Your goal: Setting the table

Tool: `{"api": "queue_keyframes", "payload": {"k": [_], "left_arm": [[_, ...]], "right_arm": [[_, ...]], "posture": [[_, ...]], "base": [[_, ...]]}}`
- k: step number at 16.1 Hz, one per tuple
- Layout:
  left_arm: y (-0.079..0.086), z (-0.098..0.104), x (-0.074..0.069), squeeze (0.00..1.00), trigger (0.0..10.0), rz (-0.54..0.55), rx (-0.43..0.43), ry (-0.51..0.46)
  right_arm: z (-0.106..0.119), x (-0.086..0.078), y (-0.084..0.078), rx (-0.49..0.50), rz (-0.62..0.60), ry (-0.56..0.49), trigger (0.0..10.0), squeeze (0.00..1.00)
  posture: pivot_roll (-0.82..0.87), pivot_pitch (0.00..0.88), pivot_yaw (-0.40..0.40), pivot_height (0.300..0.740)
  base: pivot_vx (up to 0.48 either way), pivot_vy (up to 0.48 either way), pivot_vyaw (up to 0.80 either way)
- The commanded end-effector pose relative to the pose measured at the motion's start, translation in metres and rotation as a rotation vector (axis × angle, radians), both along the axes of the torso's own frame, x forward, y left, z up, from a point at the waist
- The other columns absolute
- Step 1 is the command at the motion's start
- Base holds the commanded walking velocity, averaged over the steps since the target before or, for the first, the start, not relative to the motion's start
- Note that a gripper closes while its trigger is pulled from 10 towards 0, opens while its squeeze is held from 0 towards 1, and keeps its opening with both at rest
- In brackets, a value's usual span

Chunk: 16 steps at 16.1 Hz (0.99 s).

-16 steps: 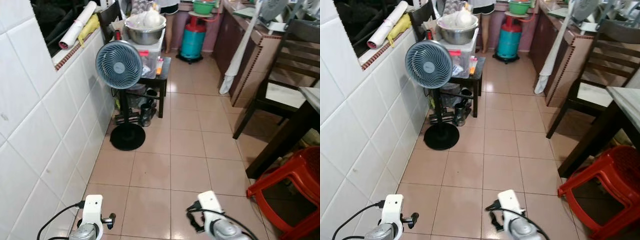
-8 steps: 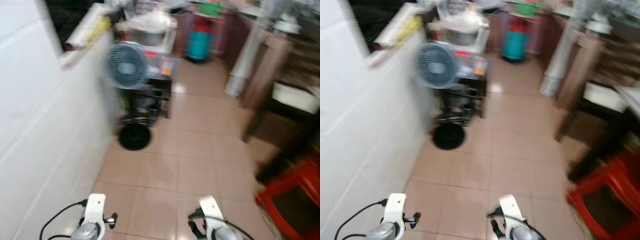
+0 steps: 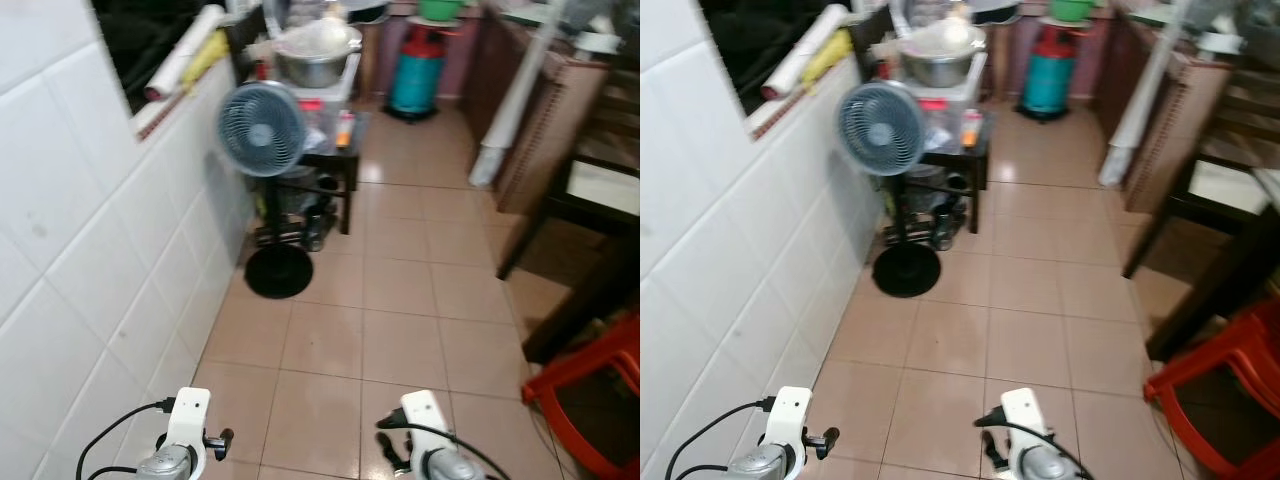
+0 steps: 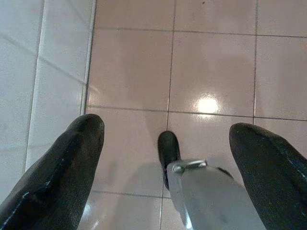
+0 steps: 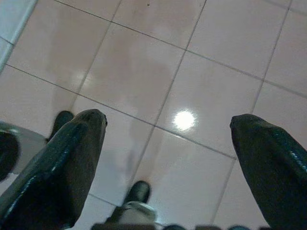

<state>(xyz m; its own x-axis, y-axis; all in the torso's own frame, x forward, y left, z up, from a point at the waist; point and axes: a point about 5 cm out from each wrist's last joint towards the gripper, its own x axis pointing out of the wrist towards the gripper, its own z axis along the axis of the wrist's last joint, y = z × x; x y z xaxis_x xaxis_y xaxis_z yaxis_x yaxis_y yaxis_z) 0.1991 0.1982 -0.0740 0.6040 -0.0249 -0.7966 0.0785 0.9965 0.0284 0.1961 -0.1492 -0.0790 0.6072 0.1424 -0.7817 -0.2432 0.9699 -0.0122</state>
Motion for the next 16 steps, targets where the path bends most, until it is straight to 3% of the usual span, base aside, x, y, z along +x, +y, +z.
{"api": "queue_keyframes", "payload": {"k": [1, 16], "left_arm": [[-0.0019, -0.0002, 0.0002, 0.00, 10.0, -0.007, -0.012, 0.005], [-0.0022, -0.0019, -0.0037, 0.00, 10.0, -0.039, -0.027, 0.020]], "right_arm": [[0.0000, 0.0000, -0.0042, -0.010, -0.003, 0.004, 10.0, 0.00], [-0.0009, -0.0018, -0.0029, -0.023, 0.024, 0.008, 10.0, 0.00]], "posture": [[0.03, 0.000, -0.022, 0.740], [0.02, 0.000, -0.020, 0.740]], "base": [[0.000, 0.000, 0.00], [0.315, 0.000, 0.00]]}}
